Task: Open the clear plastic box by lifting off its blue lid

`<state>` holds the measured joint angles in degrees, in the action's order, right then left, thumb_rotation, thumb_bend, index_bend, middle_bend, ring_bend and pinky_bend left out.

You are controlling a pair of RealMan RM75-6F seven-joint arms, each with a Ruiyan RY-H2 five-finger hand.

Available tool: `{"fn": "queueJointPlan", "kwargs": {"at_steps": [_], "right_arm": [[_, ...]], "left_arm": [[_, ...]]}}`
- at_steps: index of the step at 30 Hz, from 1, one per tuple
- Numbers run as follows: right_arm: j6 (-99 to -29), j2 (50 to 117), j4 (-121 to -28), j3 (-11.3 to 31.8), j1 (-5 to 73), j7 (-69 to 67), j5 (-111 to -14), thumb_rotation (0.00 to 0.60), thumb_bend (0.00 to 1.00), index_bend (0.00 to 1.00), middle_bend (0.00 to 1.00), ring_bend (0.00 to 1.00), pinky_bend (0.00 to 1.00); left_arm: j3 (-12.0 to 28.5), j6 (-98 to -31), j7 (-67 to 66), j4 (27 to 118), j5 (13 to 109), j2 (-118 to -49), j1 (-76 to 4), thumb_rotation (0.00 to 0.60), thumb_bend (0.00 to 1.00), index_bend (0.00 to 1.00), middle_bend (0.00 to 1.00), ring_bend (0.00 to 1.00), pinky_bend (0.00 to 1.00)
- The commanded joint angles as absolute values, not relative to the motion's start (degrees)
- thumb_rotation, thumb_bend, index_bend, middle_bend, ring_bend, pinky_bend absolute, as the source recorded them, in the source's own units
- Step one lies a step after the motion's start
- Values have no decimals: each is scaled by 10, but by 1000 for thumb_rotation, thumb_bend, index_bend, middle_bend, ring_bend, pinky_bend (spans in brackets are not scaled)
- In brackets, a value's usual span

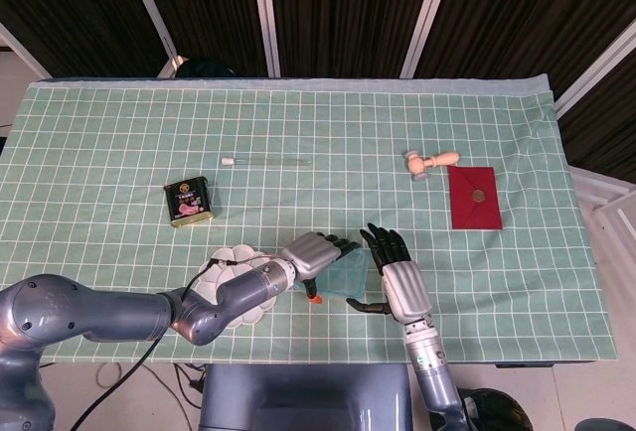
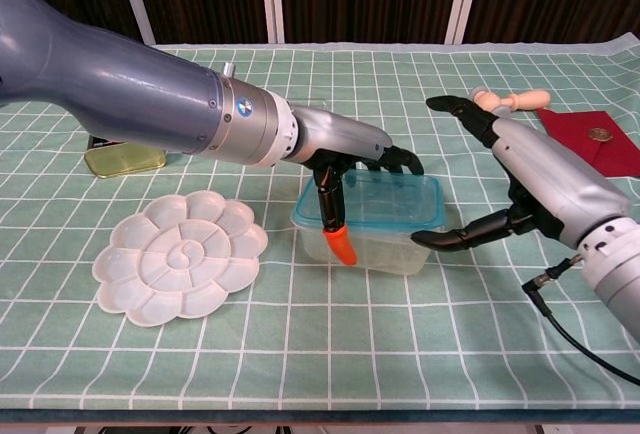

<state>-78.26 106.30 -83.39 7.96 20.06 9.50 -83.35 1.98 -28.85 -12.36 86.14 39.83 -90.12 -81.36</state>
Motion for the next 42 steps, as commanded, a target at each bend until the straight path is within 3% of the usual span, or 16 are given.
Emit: {"fn": "queueJointPlan", "kwargs": {"at_steps": [1, 42], "right_arm": [[-782, 1064, -835, 81, 202, 96, -834, 600, 280, 0, 0, 0, 0], [-759, 1068, -846, 100, 222, 132, -808, 600, 280, 6, 0, 0, 0]], "left_arm": [[19, -289, -125, 862, 397, -902, -815, 600, 0, 45, 76, 88, 250], [10, -302, -141, 865, 400, -908, -831, 600, 0, 43, 76, 98, 257]]}}
